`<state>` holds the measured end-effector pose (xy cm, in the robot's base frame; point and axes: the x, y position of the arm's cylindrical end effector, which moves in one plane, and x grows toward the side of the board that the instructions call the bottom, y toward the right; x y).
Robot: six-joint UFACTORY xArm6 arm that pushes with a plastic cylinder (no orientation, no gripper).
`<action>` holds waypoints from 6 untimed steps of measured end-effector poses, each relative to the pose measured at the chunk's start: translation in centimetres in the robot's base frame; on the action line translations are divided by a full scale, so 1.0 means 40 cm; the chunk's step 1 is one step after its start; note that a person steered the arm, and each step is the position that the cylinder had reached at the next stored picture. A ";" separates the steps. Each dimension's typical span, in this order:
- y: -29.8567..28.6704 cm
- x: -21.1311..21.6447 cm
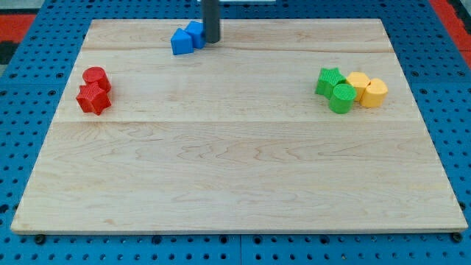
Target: Push the blue cube left a bit
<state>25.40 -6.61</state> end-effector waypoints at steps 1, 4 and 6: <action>-0.075 0.013; -0.004 -0.117; -0.101 -0.085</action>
